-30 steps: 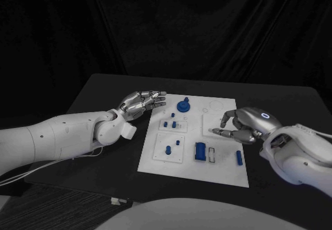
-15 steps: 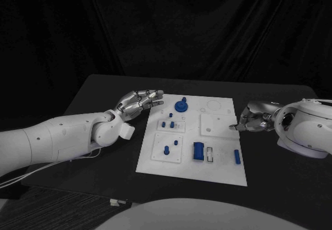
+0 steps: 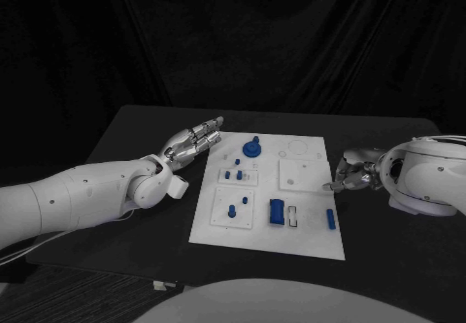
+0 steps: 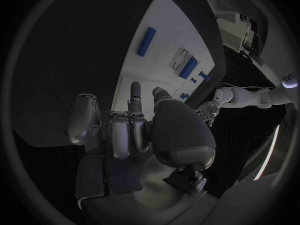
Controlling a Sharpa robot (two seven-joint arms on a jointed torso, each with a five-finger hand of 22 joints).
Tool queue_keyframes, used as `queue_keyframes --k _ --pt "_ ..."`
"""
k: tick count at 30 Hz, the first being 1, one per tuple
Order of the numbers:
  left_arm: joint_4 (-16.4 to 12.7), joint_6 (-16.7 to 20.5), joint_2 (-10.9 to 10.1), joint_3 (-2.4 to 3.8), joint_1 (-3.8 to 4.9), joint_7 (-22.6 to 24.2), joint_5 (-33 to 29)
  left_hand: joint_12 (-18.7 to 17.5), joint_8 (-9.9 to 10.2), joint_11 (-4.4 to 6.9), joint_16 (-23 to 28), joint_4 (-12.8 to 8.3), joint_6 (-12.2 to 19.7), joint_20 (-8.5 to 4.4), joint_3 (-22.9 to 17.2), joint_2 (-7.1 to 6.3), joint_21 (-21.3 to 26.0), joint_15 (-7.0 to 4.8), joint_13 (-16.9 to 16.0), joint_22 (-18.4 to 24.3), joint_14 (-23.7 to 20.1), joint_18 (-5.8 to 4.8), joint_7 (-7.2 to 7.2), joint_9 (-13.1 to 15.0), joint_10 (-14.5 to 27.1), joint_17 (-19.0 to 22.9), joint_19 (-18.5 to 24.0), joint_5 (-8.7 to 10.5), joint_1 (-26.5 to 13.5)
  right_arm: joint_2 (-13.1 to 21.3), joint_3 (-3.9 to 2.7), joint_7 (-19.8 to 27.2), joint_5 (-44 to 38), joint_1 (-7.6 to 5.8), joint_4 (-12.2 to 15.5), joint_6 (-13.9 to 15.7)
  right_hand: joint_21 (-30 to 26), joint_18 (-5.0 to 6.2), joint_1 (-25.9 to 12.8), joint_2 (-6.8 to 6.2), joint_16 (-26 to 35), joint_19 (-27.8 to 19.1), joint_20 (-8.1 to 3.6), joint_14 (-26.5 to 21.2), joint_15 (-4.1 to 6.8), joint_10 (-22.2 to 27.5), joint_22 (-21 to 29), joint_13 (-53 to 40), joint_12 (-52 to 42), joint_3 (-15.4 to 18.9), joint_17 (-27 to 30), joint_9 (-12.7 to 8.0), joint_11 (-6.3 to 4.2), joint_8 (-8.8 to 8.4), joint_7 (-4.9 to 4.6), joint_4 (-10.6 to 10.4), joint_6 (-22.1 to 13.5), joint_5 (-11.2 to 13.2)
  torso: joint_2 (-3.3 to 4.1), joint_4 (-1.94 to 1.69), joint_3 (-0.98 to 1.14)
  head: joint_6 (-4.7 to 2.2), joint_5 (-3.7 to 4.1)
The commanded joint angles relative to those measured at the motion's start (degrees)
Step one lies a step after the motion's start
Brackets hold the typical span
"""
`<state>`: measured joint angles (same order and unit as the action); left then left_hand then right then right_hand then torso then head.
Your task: Assemble the parts on the task board
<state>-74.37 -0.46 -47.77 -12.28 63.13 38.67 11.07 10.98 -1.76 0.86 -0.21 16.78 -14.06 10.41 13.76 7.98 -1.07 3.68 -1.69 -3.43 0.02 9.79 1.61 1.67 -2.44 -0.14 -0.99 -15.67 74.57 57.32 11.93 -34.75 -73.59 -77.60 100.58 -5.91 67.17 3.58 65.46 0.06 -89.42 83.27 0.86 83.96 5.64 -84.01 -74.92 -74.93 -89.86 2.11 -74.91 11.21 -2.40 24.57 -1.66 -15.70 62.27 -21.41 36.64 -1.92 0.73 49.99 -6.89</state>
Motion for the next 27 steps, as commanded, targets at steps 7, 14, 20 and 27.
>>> queue_keyframes --k 7,14,20,27 --pt "-0.2 3.7 0.0 0.06 -0.06 14.9 4.2 -0.3 0.3 -0.33 0.2 -0.1 1.6 -0.83 0.3 0.43 0.3 0.17 0.1 0.3 0.0 0.07 0.52 -0.1 0.4 0.1 0.0 -1.88 0.8 -0.6 -0.01 -2.2 0.7 0.86 -0.5 -5.0 -0.4 0.9 2.3 -0.33 -0.4 0.3 -0.61 5.9 0.53 -6.0 -9.0 -15.1 -0.1 -0.4 -14.6 3.0 -0.53 -0.79 0.38 1.8 1.3 3.4 -0.02 0.03 0.03 0.01 -0.3" --pt "-0.3 2.7 0.0 0.06 -0.06 14.4 4.3 0.2 0.1 -2.26 0.1 -0.1 0.6 -0.15 0.1 1.56 0.3 0.94 0.0 0.3 0.0 -0.15 -0.95 0.0 0.4 0.1 0.0 -4.96 2.6 -1.0 -0.01 -2.3 0.1 1.78 -0.9 -6.1 -2.3 1.23 2.2 -0.4 0.2 -0.3 -0.63 5.6 0.57 -6.0 -8.6 -15.1 -0.1 0.0 -13.2 4.8 -0.58 -0.66 0.44 2.0 1.4 4.4 -0.07 0.02 0.03 0.01 -0.43" --pt "-0.3 1.9 -0.1 0.06 -0.06 13.9 4.3 1.4 0.0 -4.12 -0.2 -0.1 -1.4 0.3 -0.1 2.41 0.3 0.98 -0.1 0.3 0.1 0.18 -3.51 0.2 -0.1 0.0 0.0 -8.92 5.1 -0.9 0.0 -2.4 -0.3 2.37 -0.9 -6.9 -3.0 1.31 1.1 0.03 0.5 -0.4 -0.59 5.5 0.5 -6.0 -8.4 -15.1 -0.1 0.4 -12.6 6.2 -0.5 -0.92 0.35 1.4 1.1 5.2 -0.05 0.01 0.02 0.01 -0.42" --pt "-0.1 0.9 0.1 0.06 -0.06 13.3 4.3 1.6 0.1 -5.7 -0.4 0.0 -0.9 0.78 -0.1 2.83 0.3 1.63 -0.1 0.4 0.1 0.14 -2.85 0.1 -0.2 0.0 0.0 -9.44 5.6 -0.6 0.0 -2.5 -0.5 3.21 -0.6 -7.2 -2.8 1.25 -0.7 0.89 0.5 -0.2 -0.54 5.5 0.46 -6.0 -8.5 -15.1 -0.1 1.0 -12.5 6.9 -0.47 -2.13 0.39 0.2 1.7 6.4 -0.04 0.01 0.04 0.01 -0.2"
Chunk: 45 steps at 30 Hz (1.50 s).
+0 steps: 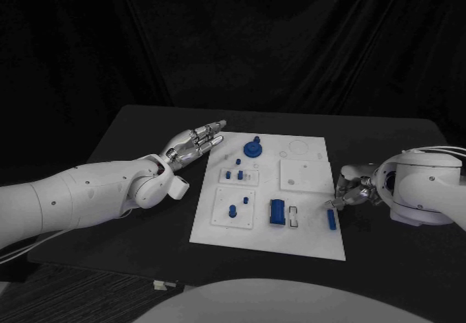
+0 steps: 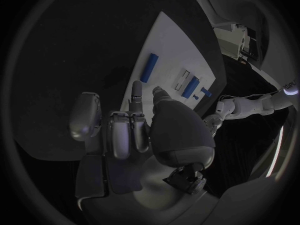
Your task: Assemble the parts on the task board
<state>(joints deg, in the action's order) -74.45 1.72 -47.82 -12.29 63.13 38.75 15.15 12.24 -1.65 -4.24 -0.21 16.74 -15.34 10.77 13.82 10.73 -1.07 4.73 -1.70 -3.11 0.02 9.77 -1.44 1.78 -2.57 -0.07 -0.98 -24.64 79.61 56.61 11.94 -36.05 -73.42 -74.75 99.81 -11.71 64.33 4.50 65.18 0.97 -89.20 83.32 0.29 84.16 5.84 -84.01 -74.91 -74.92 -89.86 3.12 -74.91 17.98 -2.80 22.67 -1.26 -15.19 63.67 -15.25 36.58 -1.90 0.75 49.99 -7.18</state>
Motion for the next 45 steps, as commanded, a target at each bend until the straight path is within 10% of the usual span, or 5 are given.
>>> queue_keyframes --k 1,25,37,45 --pt "0.0 -1.3 0.2 0.06 -0.06 13.2 0.3 0.4 0.0 -0.74 -0.4 0.0 0.4 0.5 -0.1 0.13 0.2 0.68 -0.1 0.0 0.1 0.14 0.28 0.0 0.0 -0.1 0.0 -0.61 0.6 0.1 -0.01 -1.2 -0.7 0.43 0.2 -1.4 0.0 0.33 -0.4 -0.02 0.3 -0.3 0.03 5.3 0.26 -6.0 -8.5 -15.1 -0.1 0.0 -12.5 0.1 -0.07 -0.24 -0.01 -0.3 0.3 0.2 0.03 0.0 0.01 0.01 0.08" --pt "0.1 -3.1 0.3 0.06 -0.06 12.6 0.3 0.7 0.1 -2.67 -1.3 0.0 2.1 1.78 0.1 0.91 0.1 3.32 -0.1 -0.1 0.5 -1.16 2.7 -0.2 -0.2 -0.4 -0.2 -1.87 1.4 -1.3 -0.01 -1.2 -0.8 3.78 -0.8 0.1 1.6 0.03 4.1 0.31 -0.3 0.7 0.08 5.6 0.15 -6.0 -9.0 -15.1 -0.1 -1.7 -13.9 -0.2 0.1 -5.66 -0.33 3.8 0.4 -2.9 0.02 0.0 0.0 0.01 -0.16" --pt "0.2 -3.6 0.4 0.06 -0.07 12.4 0.3 0.9 0.1 -3.15 -1.5 -0.1 2.2 1.97 -0.3 1.35 0.1 3.77 -0.1 -0.2 0.6 -1.43 2.48 -0.2 -0.3 -0.4 -0.2 -3.92 2.5 -1.6 -0.01 -0.9 0.0 4.97 -0.5 3.7 1.3 0.04 12.9 -1.17 -0.2 0.7 0.45 5.6 -0.36 -6.0 -9.0 -15.1 -0.1 -8.3 -13.7 1.0 0.83 -8.36 -1.23 13.1 -1.6 -11.8 0.05 -0.02 0.01 0.01 -0.35" --pt "0.4 -4.1 0.6 0.06 -0.1 12.2 0.3 1.3 0.1 -3.66 -1.9 -0.1 2.4 2.28 -0.6 1.71 0.0 4.18 -0.2 -0.2 0.8 -1.55 1.69 -0.2 -0.3 -0.5 -0.3 -4.91 3.1 -1.2 -0.01 0.7 8.6 5.13 -0.2 7.3 3.2 -0.34 12.1 -1.85 -0.6 1.2 1.58 5.7 -1.71 -6.0 -9.5 -15.1 -0.1 -16.4 -14.5 2.0 2.47 -10.02 -2.96 19.0 -3.4 -9.1 0.03 0.01 0.01 0.01 -0.48"
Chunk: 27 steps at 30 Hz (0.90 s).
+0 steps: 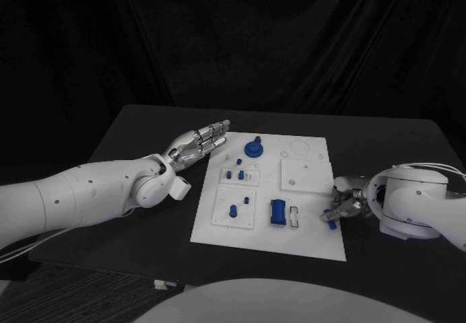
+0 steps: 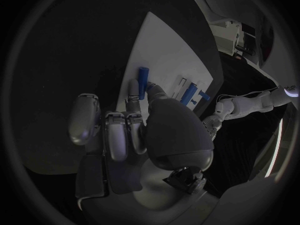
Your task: Assemble the parts on the task board
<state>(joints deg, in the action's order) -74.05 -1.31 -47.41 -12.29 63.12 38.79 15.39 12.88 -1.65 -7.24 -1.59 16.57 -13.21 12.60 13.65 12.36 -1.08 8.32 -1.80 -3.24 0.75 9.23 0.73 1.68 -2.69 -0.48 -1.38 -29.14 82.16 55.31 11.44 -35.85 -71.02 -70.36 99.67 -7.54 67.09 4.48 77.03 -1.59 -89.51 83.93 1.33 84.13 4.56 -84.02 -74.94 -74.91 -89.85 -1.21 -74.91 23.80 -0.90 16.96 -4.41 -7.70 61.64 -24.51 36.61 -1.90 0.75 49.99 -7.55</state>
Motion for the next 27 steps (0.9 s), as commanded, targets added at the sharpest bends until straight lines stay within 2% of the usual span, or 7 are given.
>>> queue_keyframes --k 1,3,11,17,27 --pt "0.1 -1.1 0.2 0.06 -0.09 12.1 0.0 0.9 0.1 -1.04 -0.6 0.1 0.3 0.5 -0.5 0.17 0.0 0.63 -0.1 -0.1 0.1 -1.02 -0.8 -0.1 -0.3 -0.1 0.1 -0.55 0.7 0.1 0.49 0.8 7.4 0.75 0.0 3.6 1.1 -0.44 -0.2 0.53 -0.2 0.7 0.69 5.7 -0.59 -6.0 -9.7 -15.1 -0.1 -13.1 -14.3 -4.2 0.85 -4.81 0.02 11.9 -1.9 -0.1 -0.01 0.0 0.02 0.01 -0.11" --pt "0.1 -1.2 0.3 0.06 -0.1 12.0 0.0 1.7 0.1 -1.83 -1.1 0.1 0.3 0.67 -0.6 0.34 0.0 0.85 -0.2 -0.2 0.4 -1.05 -1.47 -0.1 -0.5 -0.3 0.0 -0.82 0.8 0.4 0.49 1.8 10.3 0.76 0.0 4.9 2.2 -0.59 -1.7 0.17 -0.1 0.9 1.02 5.7 -0.9 -6.0 -9.9 -15.1 -0.1 -15.7 -14.1 -4.9 1.1 -5.57 -0.37 12.9 -2.1 -0.8 -0.01 0.01 0.02 0.01 -0.08" --pt "0.2 -1.6 0.2 0.06 -0.13 11.6 0.0 2.4 0.1 -2.35 -1.7 0.1 0.2 1.16 -0.7 0.66 -0.1 1.48 -0.3 -0.4 0.7 -1.2 -2.05 -0.1 -0.7 -0.4 -0.1 -0.99 0.8 1.0 0.49 3.9 20.0 0.76 0.0 8.4 3.2 -0.68 -4.2 -0.46 -0.2 1.1 1.16 5.7 -0.94 -6.0 -10.1 -15.1 -0.1 -18.7 -14.2 -5.5 1.08 -5.62 -0.25 14.1 -1.2 -2.5 0.0 -0.01 0.0 0.01 -0.18" --pt "0.3 -1.9 0.1 0.06 -0.13 11.1 0.0 2.9 0.0 -2.72 -2.1 0.1 0.0 1.8 -0.6 0.78 -0.2 2.07 -0.3 -0.5 1.0 -1.2 -2.12 0.0 -0.9 -0.5 -0.2 -0.98 0.8 1.6 0.48 4.9 28.9 0.75 0.1 10.6 3.3 -0.69 -4.9 -0.68 -0.1 1.1 1.14 5.7 -0.87 -6.0 -10.1 -15.1 -0.1 -19.2 -14.0 -5.5 0.97 -5.33 -0.16 14.4 -0.7 -2.7 -0.03 0.01 0.01 0.01 -0.27" --pt "0.4 -2.3 0.2 0.06 -0.14 10.7 0.0 3.3 0.0 -3.08 -2.5 0.1 -0.2 2.31 -0.6 0.88 -0.2 2.46 -0.4 -0.5 1.2 -1.11 -2.33 0.0 -1.1 -0.6 -0.3 -0.97 0.8 1.7 0.48 5.6 33.4 0.74 1.1 12.4 3.5 -0.71 -5.6 -0.67 -0.1 1.1 1.1 5.6 -0.82 -6.0 -10.1 -15.1 -0.1 -19.5 -13.9 -5.4 0.88 -5.23 -0.11 14.5 -0.6 -2.1 0.0 -0.01 0.01 0.01 -0.24"
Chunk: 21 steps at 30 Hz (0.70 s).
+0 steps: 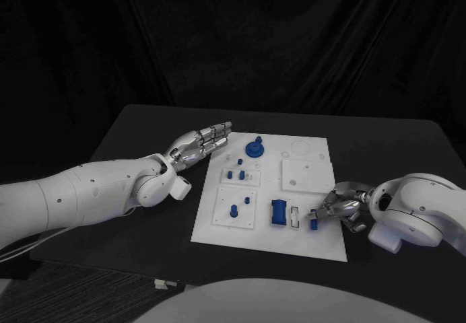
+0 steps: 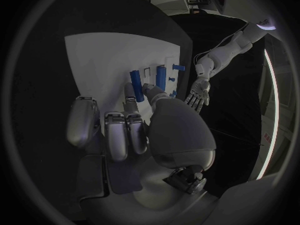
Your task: Assemble the parts on the task board
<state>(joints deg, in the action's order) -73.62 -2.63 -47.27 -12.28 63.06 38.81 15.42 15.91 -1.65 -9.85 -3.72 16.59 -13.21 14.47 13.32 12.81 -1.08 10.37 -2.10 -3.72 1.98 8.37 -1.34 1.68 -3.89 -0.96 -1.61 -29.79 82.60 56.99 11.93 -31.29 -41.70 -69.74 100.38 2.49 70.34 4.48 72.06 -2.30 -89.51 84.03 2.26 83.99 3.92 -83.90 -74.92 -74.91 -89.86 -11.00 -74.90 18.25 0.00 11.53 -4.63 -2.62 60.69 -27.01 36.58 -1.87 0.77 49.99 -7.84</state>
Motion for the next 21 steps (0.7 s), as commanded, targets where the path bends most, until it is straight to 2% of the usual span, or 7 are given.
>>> queue_keyframes --k 1,13,21 --pt "0.0 -1.0 0.1 0.06 -0.08 10.7 0.0 0.2 0.0 -0.46 -0.4 0.1 -0.2 0.43 -0.3 0.44 -0.2 0.41 -0.1 -0.1 0.0 -0.25 -0.26 0.0 0.1 -0.1 0.0 -0.32 0.4 -0.1 -0.01 1.1 4.2 0.12 0.5 2.6 0.2 -0.69 -0.7 0.05 -0.1 1.0 0.17 5.8 -0.17 -6.1 -10.1 -15.1 -0.1 -9.7 -13.9 0.1 -0.04 0.21 0.12 9.4 0.3 0.6 0.03 -0.04 -0.01 0.01 0.1" --pt "0.0 -1.3 0.2 0.06 -0.09 10.3 0.0 0.4 -0.1 -0.6 -0.6 0.1 -0.6 0.75 -0.4 0.53 -0.2 0.68 -0.1 -0.1 0.1 -0.18 -0.62 0.0 0.1 -0.1 -0.1 -0.41 0.5 -1.7 -0.01 0.6 4.6 0.12 0.2 3.2 -0.3 -0.56 -1.9 0.22 0.1 0.8 0.09 5.7 -0.04 -6.1 -9.9 -15.1 -0.1 -9.8 -13.5 0.2 -0.22 0.41 0.28 9.2 0.2 2.0 0.01 -0.03 -0.02 0.01 0.17" --pt "0.1 -1.7 0.3 0.06 -0.09 10.1 0.0 0.4 -0.1 -0.61 -0.6 0.1 -0.8 0.81 -0.4 0.57 -0.2 0.73 -0.1 -0.1 0.2 -0.17 -0.71 0.1 0.1 -0.1 0.0 -0.41 0.5 -3.1 -0.01 -0.5 1.9 0.14 -0.4 2.6 -0.9 -0.42 -3.1 0.37 0.2 0.5 -0.09 5.7 0.16 -6.1 -9.8 -15.1 -0.1 -9.3 -13.3 0.7 -0.44 0.91 0.53 8.8 -0.3 5.1 -0.01 -0.03 -0.03 0.01 0.32"
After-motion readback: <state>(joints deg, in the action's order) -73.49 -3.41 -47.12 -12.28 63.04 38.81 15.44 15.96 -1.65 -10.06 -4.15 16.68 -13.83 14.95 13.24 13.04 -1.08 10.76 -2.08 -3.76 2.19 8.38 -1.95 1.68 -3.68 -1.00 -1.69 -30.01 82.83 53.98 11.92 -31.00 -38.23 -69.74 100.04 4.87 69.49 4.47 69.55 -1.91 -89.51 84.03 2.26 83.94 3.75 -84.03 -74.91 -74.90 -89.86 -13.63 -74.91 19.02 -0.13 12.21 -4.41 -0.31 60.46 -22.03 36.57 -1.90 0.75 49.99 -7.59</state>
